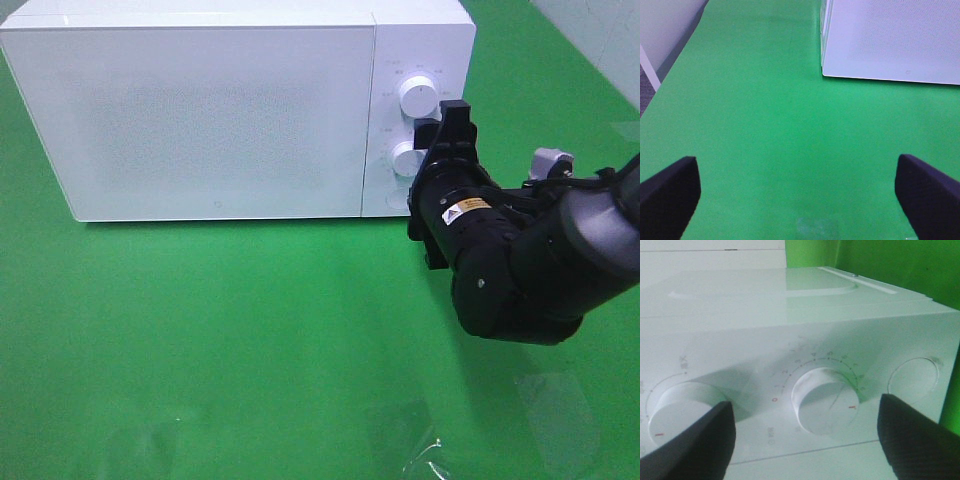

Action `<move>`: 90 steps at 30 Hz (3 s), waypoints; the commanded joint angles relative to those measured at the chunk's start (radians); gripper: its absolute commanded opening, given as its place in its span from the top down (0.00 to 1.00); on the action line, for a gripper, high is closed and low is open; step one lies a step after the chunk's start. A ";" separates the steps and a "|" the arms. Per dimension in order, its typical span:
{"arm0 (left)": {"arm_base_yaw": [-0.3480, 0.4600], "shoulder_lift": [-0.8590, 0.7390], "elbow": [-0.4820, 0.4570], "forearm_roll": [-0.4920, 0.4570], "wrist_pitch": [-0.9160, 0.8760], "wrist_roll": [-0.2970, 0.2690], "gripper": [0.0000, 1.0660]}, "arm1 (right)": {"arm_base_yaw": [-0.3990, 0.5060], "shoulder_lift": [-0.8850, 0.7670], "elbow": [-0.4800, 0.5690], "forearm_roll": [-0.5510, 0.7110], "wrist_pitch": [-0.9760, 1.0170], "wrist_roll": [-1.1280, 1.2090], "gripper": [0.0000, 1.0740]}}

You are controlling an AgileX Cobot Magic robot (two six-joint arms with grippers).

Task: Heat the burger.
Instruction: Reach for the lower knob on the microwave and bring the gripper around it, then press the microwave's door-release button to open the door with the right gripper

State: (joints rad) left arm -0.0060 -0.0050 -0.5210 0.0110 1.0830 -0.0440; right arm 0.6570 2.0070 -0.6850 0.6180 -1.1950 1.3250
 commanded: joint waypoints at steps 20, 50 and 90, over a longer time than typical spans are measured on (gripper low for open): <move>0.002 -0.017 0.004 -0.004 -0.014 -0.001 0.08 | -0.007 -0.388 0.228 -0.086 0.317 -0.571 0.29; 0.002 -0.017 0.004 -0.004 -0.014 -0.001 0.08 | -0.007 -0.766 0.228 -0.154 1.109 -1.620 0.29; 0.002 -0.017 0.004 -0.004 -0.014 -0.001 0.08 | -0.223 -1.376 0.087 -0.546 1.954 -1.325 0.29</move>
State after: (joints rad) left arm -0.0060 -0.0050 -0.5210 0.0110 1.0830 -0.0440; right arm 0.5130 0.6910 -0.6180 0.0750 0.7180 0.0000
